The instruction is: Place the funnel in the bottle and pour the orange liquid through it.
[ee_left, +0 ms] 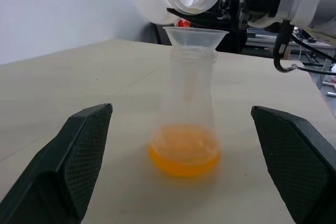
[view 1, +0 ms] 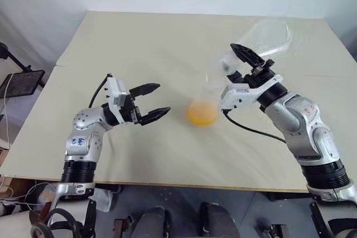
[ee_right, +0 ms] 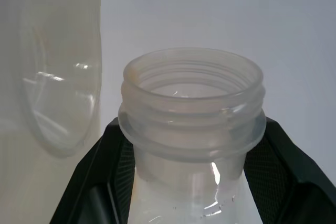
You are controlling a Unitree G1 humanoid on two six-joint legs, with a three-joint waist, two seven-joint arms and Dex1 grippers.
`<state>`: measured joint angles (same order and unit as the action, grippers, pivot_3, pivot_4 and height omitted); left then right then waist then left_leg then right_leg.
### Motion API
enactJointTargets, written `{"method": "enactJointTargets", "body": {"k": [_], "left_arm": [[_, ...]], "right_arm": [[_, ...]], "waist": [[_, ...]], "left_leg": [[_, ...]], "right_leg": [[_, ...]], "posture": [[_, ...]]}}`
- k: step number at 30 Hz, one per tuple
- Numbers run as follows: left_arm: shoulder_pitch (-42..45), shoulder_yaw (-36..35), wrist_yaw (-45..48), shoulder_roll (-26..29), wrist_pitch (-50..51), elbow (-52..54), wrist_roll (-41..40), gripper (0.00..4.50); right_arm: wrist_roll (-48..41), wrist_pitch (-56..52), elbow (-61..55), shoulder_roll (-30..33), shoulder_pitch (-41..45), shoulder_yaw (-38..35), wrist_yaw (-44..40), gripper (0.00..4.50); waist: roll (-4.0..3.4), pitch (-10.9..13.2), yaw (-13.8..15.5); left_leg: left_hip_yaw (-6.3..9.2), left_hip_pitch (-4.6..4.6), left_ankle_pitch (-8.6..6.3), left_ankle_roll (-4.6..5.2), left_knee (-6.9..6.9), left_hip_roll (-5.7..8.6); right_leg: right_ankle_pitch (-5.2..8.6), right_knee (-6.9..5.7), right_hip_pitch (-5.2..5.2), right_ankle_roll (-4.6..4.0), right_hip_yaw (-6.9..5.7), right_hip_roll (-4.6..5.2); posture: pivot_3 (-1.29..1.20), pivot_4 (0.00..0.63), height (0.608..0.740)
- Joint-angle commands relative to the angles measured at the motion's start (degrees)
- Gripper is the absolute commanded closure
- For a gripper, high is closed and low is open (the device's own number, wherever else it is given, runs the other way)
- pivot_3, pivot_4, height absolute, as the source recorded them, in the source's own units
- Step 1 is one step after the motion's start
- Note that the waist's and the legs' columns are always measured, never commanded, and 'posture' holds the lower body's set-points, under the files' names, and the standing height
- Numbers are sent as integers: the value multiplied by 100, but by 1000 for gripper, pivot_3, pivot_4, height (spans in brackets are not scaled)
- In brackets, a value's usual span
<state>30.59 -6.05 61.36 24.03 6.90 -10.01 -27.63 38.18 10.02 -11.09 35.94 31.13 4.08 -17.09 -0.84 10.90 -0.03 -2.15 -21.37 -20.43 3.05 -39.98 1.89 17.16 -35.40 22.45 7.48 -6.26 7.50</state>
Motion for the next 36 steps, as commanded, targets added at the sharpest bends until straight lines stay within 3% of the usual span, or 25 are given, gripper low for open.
{"method": "enactJointTargets", "body": {"k": [1, 8, 15, 20, 23, 31, 36], "left_arm": [[98, -20, 15, 50, -20, 63, -35, 0], [224, 37, -95, 45, 135, 186, -33, 0], [279, 94, -154, 9, 235, 248, -32, 0], [297, 111, -131, 7, 221, 229, -38, 0], [298, 127, -150, -14, 225, 249, -45, 0], [285, 123, -129, -29, 189, 209, -59, 0], [326, 108, -78, -16, 151, 131, -52, 0]], "right_arm": [[-701, -605, -462, -183, 98, -548, -195, 2066], [-2540, -2619, -672, -735, 291, -1840, -594, 2066], [-4251, -3732, 568, -813, 430, -3643, -168, 2066], [-4609, -3165, 1741, -466, 424, -4118, 67, 2066], [-4450, -2481, 2516, -123, 301, -3970, 104, 2066], [-4951, -1928, 3386, -107, 353, -4037, 279, 2066], [-5222, -1961, 3380, -156, 170, -4046, 368, 369]], "waist": [[0, 0, -4], [0, 0, 14], [0, 0, 8], [-1, 0, -16], [-2, 0, -19], [-2, 0, -19], [-2, 0, -6]], "left_leg": [[0, 0, 0, 0, 0, 0], [2, 0, 0, 0, -1, 0], [2, 2, 0, 0, 3, 4], [-7, 3, 0, 1, 7, 4], [-11, 4, 0, 1, 8, 3], [-13, 5, 0, 1, 7, 1], [-12, 5, 0, 1, 5, 1]], "right_leg": [[0, 0, 1, 0, 0, 0], [0, -3, 0, 0, -1, 1], [0, -5, 0, 0, -1, 2], [0, -6, 5, 0, 6, 2], [0, -6, 5, 0, 8, 2], [0, -5, 3, 0, 10, 2], [0, -5, 2, 0, 11, 3]], "posture": [[0, 150, 740], [0, 150, 740], [0, 150, 740], [0, 150, 740], [0, 150, 740], [0, 150, 740], [0, 150, 740]]}}
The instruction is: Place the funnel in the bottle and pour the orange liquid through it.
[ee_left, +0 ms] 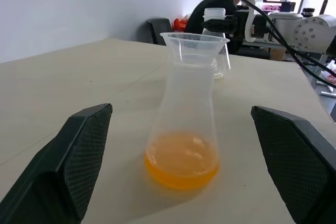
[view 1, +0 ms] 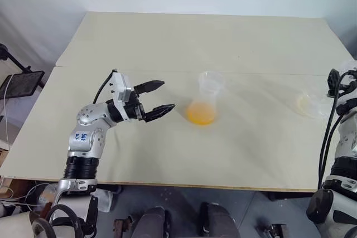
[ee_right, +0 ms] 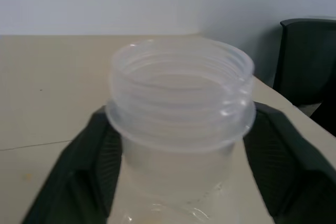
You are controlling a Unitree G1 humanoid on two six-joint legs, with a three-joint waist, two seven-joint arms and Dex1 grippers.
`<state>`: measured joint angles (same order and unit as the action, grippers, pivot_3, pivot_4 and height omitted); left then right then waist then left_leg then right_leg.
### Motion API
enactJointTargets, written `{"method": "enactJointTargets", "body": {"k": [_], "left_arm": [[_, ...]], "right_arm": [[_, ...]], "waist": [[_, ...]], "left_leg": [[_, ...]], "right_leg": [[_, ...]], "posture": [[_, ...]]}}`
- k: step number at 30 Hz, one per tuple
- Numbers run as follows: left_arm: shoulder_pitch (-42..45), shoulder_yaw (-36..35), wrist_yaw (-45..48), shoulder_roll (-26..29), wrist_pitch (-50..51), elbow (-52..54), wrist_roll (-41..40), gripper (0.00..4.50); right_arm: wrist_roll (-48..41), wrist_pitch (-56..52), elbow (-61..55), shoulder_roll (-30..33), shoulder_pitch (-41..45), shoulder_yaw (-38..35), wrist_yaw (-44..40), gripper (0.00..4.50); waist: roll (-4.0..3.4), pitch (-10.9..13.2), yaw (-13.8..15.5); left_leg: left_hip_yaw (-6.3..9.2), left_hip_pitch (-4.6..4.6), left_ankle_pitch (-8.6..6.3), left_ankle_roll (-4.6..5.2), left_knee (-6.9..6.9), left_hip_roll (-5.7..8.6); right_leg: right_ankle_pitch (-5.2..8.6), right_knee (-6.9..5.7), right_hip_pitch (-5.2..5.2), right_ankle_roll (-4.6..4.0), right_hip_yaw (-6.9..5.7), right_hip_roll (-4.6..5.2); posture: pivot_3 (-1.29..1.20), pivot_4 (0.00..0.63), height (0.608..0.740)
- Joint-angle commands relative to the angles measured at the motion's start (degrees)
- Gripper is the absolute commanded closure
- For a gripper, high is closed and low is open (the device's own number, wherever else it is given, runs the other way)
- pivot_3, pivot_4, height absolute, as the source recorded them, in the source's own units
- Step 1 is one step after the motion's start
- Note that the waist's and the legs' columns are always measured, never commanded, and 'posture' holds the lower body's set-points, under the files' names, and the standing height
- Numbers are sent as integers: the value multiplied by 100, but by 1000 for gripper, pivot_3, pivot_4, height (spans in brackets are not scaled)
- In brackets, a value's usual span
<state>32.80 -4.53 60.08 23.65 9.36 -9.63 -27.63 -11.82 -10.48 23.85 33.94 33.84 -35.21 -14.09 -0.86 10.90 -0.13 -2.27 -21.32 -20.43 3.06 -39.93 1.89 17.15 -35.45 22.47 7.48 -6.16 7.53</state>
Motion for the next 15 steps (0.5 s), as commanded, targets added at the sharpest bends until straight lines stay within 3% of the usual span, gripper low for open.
{"method": "enactJointTargets", "body": {"k": [1, 7, 15], "left_arm": [[110, -46, 61, 23, -105, 76, -47, 0], [127, -56, 114, 33, -133, 10, -35, 0], [111, -92, 250, 118, -173, -129, -26, 0]], "right_arm": [[-256, 87, -124, 46, -133, -112, 88, 35], [-562, -50, -394, 130, -280, -152, 128, 35], [-1154, -695, -1887, 449, -1175, -333, -338, 35]], "waist": [[0, 0, 9], [0, 0, 3], [0, 0, 28]], "left_leg": [[0, 0, 0, 0, 0, 0], [1, 0, 0, 0, 0, -2], [3, -2, 0, 0, -1, 0]], "right_leg": [[0, 0, 0, 0, 0, 0], [0, 1, -1, 0, 1, -1], [0, 4, -2, 0, 4, 2]], "posture": [[0, 150, 740], [0, 150, 740], [0, 150, 740]]}}
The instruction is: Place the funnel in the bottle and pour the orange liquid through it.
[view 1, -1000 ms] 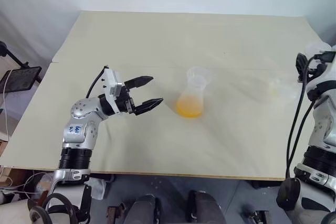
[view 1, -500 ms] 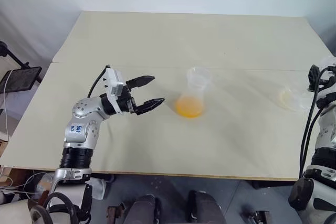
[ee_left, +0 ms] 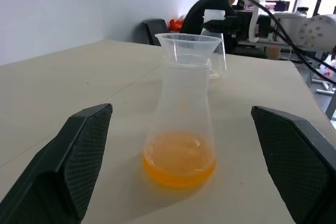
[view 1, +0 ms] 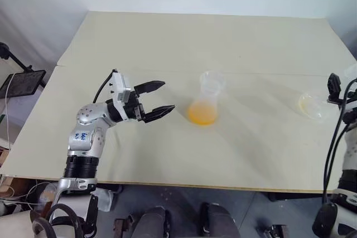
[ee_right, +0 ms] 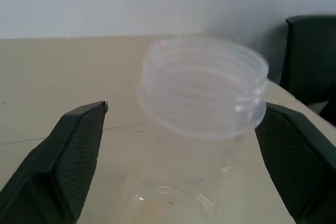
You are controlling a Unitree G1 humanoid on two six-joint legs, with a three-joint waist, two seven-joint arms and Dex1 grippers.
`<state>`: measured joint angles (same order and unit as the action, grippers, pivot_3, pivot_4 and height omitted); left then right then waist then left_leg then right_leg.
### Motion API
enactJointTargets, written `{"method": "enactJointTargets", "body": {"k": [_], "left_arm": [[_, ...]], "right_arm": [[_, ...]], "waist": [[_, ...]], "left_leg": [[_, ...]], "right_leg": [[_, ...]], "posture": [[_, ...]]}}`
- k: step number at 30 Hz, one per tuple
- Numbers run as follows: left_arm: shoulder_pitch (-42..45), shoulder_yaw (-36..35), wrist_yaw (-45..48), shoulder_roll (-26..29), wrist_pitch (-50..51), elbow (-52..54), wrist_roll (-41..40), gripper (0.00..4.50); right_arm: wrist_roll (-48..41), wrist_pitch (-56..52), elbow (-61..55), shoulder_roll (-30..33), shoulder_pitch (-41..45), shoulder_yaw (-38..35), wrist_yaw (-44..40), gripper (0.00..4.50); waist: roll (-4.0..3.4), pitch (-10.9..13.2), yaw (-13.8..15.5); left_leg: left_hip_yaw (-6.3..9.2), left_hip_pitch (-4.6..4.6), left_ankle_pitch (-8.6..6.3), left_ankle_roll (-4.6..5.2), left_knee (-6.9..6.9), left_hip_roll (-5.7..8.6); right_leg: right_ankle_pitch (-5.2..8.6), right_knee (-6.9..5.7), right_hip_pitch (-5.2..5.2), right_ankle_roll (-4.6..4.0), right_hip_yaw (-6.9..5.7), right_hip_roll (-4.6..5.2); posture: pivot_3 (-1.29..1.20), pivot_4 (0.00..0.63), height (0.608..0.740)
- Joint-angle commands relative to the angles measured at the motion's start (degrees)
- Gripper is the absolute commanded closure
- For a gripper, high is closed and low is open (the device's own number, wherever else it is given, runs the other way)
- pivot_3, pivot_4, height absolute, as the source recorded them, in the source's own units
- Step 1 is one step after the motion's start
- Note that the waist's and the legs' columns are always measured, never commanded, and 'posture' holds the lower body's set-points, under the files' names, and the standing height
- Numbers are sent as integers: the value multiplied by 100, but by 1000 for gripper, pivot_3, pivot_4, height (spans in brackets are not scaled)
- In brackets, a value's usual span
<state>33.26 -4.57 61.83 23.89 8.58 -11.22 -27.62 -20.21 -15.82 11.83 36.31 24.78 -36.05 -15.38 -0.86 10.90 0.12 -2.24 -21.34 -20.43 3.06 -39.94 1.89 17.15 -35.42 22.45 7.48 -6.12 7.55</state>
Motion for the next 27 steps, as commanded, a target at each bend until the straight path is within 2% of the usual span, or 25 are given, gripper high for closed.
{"method": "enactJointTargets", "body": {"k": [1, 7, 11, 15, 19, 23, 27], "left_arm": [[63, -96, 96, 119, -97, 1, -24, 0], [-92, -141, 290, 418, -48, -47, -18, 0], [-295, -185, 369, 746, -3, 7, 34, 0], [-637, -297, 536, 1123, 104, 229, -22, 0], [-1041, -332, 571, 1450, -18, 374, 141, 0], [-1235, -351, 424, 1494, -286, 372, 307, 0], [-1398, -361, 370, 1539, -440, 475, 384, 0]], "right_arm": [[-364, -169, -876, 246, -427, -281, -301, 35], [-879, -359, -2014, 412, -1583, -674, -1003, 35], [-1321, -338, -2655, 456, -2465, -991, -1774, 35], [-1672, -363, -3342, 520, -3454, -849, -2764, 35], [-1696, 358, -3971, 330, -4240, -243, -3959, 35], [-1303, 1254, -3593, 423, -4399, 347, -4941, 35], [-1393, 1295, -3387, 402, -4188, 399, -4906, 35]], "waist": [[0, 0, 4], [0, 0, 33], [0, 0, 80], [0, 0, 112], [1, 0, 116], [2, 1, 129], [2, 0, 141]], "left_leg": [[0, 0, 0, 0, 0, -1], [0, 0, 0, 0, 2, -1], [-2, 3, 0, 0, 2, -1], [-2, 6, 0, 0, 2, -3], [0, 8, -1, 0, 10, -5], [7, 24, -2, 1, 9, -4], [19, 25, -4, 1, 7, -3]], "right_leg": [[0, 1, 0, 0, 0, -1], [0, 3, 0, 0, 0, -1], [0, 7, -2, 0, 0, -2], [0, 14, -8, 0, 6, -3], [0, 31, -12, 0, 19, -3], [0, 50, -39, 0, 19, -1], [0, 58, -47, 0, 18, 9]], "posture": [[0, 150, 740], [0, 150, 740], [0, 150, 740], [0, 150, 740], [0, 150, 740], [0, 150, 740], [0, 150, 740]]}}
